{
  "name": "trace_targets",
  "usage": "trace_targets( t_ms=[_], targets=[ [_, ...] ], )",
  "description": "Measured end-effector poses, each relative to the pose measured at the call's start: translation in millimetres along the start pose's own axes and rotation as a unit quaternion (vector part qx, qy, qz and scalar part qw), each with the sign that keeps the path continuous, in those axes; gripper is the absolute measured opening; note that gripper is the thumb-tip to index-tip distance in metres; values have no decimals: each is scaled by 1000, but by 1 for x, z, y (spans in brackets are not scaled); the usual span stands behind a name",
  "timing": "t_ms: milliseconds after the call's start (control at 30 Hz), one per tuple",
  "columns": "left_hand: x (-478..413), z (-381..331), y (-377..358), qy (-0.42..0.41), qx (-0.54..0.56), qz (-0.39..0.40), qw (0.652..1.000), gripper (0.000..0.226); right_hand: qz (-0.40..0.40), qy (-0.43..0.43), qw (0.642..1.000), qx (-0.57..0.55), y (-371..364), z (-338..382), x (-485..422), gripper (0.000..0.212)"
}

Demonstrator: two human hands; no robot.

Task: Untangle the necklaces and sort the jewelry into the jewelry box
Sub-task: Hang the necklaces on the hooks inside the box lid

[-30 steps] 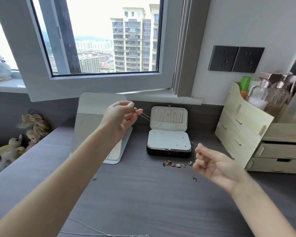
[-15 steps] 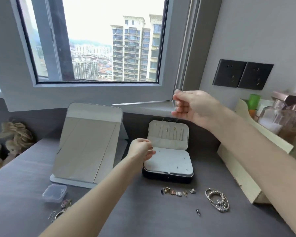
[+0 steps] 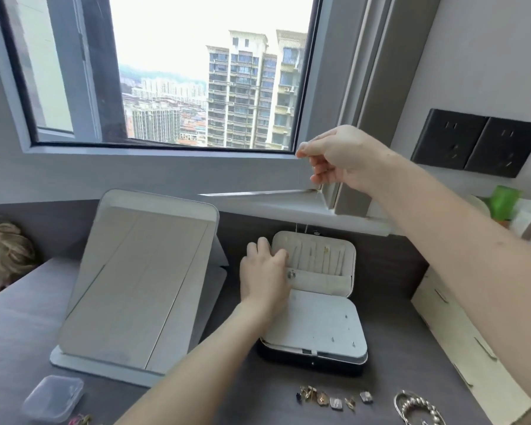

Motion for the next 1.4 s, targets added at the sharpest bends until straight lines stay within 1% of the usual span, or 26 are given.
trace_targets(
  t_ms=[100,233,333,400,433,533,633,767,900,1033,1200,1400],
  targets=[
    [-3,-1,-12,13,-1,-23,1000,29,-8,16,1000,-9,-3,-3,-12,15],
    [1,0,-25,84,63,11,994,16,-18,21,1000,-11,-12,-6,-26,14],
    [3,-2,-28,114,100,62,987,17,-31,25,999,-14,-16,-8,-33,14],
    [2,-1,-28,116,131,65,982,21,-41,28,999,-18,-16,-10,-37,14],
    [2,0,-27,115,145,60,981,21,-46,27,998,-23,-16,-11,-38,14],
    [5,1,-25,104,185,34,977,12,-51,22,998,-36,-16,-16,-40,13],
    [7,1,-23,88,209,8,974,15,-41,19,998,-46,-20,-23,-38,10],
    [8,6,-22,103,242,-14,965,11,-23,11,999,-42,-24,-34,-31,12],
    [8,8,-21,111,246,-14,963,17,-16,13,1000,-22,-25,-43,-26,16],
    [8,7,-20,112,236,-8,965,18,-16,10,1000,-18,-26,-46,-27,11],
    [8,4,-19,96,223,-11,970,15,-33,18,999,-26,-24,-43,-29,14],
    [8,4,-23,99,207,24,973,28,-46,30,998,-38,-19,-37,-33,12]
  ],
)
Point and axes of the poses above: each hand's wrist, its own x-axis away from the middle knuckle, its own y-axis out of the back of the hand, z = x × y, the point moved 2 cm from there along -x, towards the middle knuckle, and after that the axes turned 9 degrees about y, right-handed, at the moved point
